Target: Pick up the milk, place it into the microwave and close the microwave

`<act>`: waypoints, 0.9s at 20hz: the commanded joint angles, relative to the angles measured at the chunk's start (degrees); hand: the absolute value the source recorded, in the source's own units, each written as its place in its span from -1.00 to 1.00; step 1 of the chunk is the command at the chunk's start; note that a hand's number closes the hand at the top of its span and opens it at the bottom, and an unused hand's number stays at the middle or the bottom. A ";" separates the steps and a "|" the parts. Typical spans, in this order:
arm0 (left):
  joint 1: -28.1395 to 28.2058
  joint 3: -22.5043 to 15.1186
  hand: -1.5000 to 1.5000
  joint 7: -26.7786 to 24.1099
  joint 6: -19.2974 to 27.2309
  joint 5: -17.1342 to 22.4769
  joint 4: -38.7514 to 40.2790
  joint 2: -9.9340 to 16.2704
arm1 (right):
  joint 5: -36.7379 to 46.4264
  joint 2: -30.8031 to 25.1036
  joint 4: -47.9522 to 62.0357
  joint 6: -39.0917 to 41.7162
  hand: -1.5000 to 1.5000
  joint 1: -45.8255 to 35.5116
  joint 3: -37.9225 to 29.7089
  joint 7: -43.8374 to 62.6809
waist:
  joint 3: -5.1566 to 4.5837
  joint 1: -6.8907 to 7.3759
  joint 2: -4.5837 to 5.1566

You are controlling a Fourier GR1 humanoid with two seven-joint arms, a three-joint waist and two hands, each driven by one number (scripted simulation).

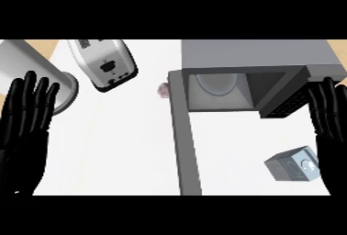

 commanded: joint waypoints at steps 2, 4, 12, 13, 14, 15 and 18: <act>-1.66 2.43 -1.00 3.96 -0.62 0.40 -0.58 2.48 | -5.25 -1.58 -1.20 3.38 -1.00 2.50 -2.78 -0.25 | -2.26 0.03 -0.91; 0.11 3.13 -1.00 5.09 -0.14 -0.05 -2.78 2.86 | -16.57 -7.53 -6.10 10.16 -1.00 5.91 -11.03 1.82 | -2.25 -0.37 -1.04; 11.49 6.89 -1.00 7.50 -4.45 16.54 -8.95 0.26 | -39.09 -12.17 -10.64 22.11 -1.00 18.58 -21.39 2.35 | -2.29 -0.35 -1.19; 10.49 8.66 -1.00 12.13 -3.87 18.46 -13.41 1.99 | -38.58 -12.55 -9.97 20.59 -1.00 16.04 -21.60 4.79 | -2.29 0.13 -1.07; 13.79 7.47 -1.00 9.46 -5.14 18.04 -13.47 0.66 | -38.19 -11.33 -9.45 23.55 -1.00 19.41 -22.81 2.12 | -2.29 0.05 -1.07; 18.46 8.95 -1.00 9.52 -6.47 19.79 -16.01 1.13 | -41.58 -13.20 -12.49 21.07 -1.00 19.93 -24.32 6.68 | -2.32 0.26 -1.19; 21.32 11.71 -1.00 6.96 -10.38 24.64 -15.97 1.18 | -34.52 -8.66 -5.40 26.08 -1.00 21.96 -24.86 -0.21 | -2.30 0.47 -1.06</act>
